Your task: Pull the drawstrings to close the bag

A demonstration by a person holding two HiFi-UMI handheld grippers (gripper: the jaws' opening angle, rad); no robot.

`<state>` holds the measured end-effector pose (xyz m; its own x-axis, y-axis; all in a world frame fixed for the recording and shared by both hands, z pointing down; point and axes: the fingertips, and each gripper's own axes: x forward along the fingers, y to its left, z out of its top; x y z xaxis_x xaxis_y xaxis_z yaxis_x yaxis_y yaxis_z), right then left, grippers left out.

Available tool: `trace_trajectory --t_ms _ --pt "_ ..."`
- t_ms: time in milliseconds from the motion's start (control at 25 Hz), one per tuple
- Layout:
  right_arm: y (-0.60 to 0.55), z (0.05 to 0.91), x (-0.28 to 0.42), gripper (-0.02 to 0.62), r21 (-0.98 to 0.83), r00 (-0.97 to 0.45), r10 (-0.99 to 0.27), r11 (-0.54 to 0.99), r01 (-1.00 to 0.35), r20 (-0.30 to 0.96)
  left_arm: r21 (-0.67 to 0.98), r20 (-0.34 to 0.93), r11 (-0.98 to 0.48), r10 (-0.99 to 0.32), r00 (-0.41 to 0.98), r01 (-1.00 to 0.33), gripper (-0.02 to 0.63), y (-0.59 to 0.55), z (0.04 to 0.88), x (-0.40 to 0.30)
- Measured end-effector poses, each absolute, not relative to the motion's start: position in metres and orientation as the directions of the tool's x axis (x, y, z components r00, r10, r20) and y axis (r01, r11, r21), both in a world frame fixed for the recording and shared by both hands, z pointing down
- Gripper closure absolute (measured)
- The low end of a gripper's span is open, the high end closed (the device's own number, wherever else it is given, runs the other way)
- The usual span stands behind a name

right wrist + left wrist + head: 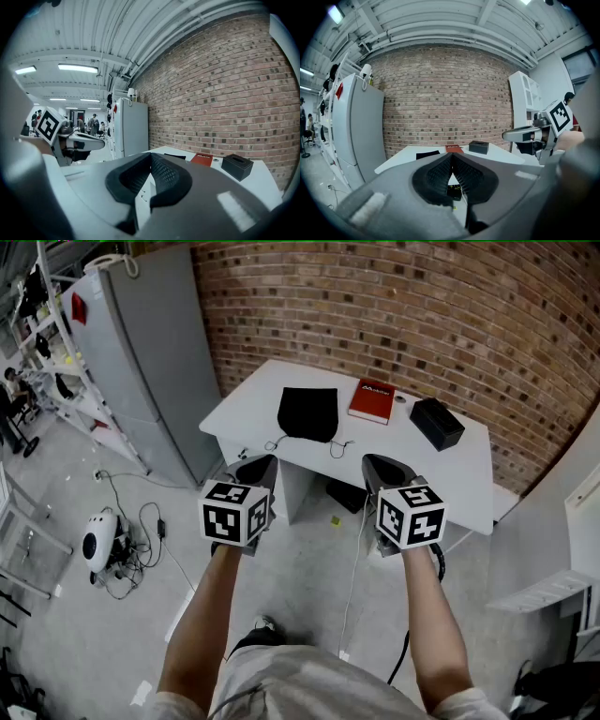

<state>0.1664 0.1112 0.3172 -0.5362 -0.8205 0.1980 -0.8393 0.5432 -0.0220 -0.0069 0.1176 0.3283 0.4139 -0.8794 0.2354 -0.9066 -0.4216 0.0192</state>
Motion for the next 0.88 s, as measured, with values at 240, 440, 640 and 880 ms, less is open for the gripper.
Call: trace_trajectory --t_ms 240,440,640,880 --pt "0.102 0.323 0.166 0.592 -0.016 -0.525 -0.826 0.533 -0.846 0.206 0.032 0.225 -0.419 -0.882 0.415 -0.908 0.603 0.106 0.328 -0.006" --pt "0.088 0.325 0.164 0.590 -0.006 -0.498 -0.842 0.508 -0.861 0.206 0.029 0.215 -0.419 -0.884 0.415 -0.907 0.601 0.090 0.328 -0.011" --pt "0.067 0.330 0.162 0.557 -0.001 -0.483 -0.849 0.495 -0.869 0.214 0.031 0.212 -0.425 -0.881 0.422 -0.904 0.566 0.063 0.330 -0.016" --pt "0.036 0.334 0.157 0.526 -0.006 -0.459 -0.861 0.469 -0.883 0.219 0.038 0.212 -0.442 -0.873 0.439 -0.896 0.515 0.028 0.333 -0.025"
